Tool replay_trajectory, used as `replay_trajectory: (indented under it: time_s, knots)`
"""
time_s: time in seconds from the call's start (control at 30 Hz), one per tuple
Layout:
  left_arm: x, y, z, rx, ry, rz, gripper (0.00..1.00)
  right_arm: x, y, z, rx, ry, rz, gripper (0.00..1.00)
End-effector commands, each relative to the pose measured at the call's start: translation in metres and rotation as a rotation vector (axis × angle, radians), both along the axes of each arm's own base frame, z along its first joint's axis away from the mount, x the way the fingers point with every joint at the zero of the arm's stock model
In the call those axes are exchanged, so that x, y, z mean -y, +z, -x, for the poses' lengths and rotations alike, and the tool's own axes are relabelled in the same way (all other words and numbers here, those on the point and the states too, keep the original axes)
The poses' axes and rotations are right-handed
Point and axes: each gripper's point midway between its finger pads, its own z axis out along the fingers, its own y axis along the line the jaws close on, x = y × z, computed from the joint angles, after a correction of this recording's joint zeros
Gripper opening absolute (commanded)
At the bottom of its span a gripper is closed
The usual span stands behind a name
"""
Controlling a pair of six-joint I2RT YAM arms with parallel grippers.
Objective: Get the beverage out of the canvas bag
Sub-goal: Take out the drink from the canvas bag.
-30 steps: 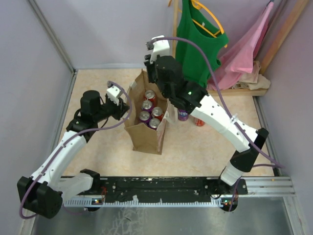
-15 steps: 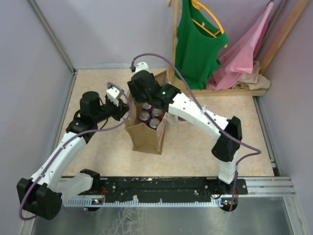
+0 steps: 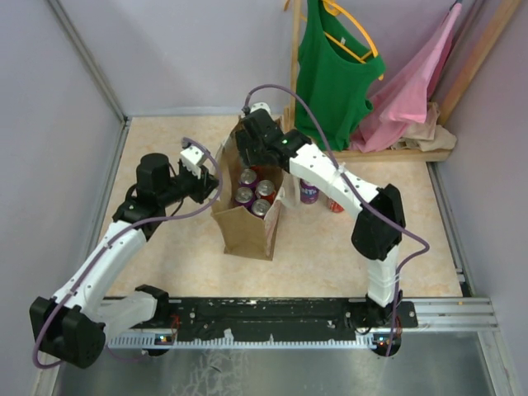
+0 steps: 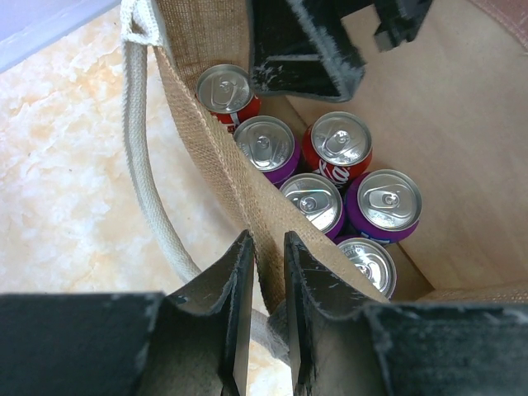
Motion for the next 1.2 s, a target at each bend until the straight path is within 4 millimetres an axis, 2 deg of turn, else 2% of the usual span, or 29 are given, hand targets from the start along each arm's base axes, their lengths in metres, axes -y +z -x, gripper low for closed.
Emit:
replay_trajectory:
  time_s: [0.0, 0.07, 0.13, 0.57, 0.87, 0.97, 1.17]
  knots:
    - [0.002, -0.003, 0.001, -0.024, -0.008, 0.002, 0.27, -0.018, -0.017, -0.011, -0.032, 0.040, -0.035, 0.73]
    - [0.002, -0.003, 0.000, -0.031, -0.004, 0.005, 0.27, -0.020, -0.025, -0.015, -0.049, 0.044, -0.035, 0.79]
    - [0.002, -0.002, 0.000, -0.034, -0.003, 0.011, 0.27, -0.023, -0.031, -0.018, -0.060, 0.052, -0.037, 0.81]
    - [0.003, -0.008, 0.002, -0.046, -0.013, 0.003, 0.27, -0.035, -0.059, -0.041, -0.082, 0.020, 0.004, 0.83]
    - [0.004, -0.011, 0.005, -0.055, -0.021, 0.009, 0.27, -0.025, -0.082, -0.036, -0.146, -0.028, 0.068, 0.86]
    - [0.005, -0.012, 0.004, -0.056, -0.022, 0.010, 0.27, -0.017, -0.082, -0.033, -0.148, -0.057, 0.094, 0.86]
    - [0.004, -0.017, 0.004, -0.065, -0.022, -0.002, 0.27, -0.008, -0.055, -0.027, -0.089, -0.080, 0.076, 0.86]
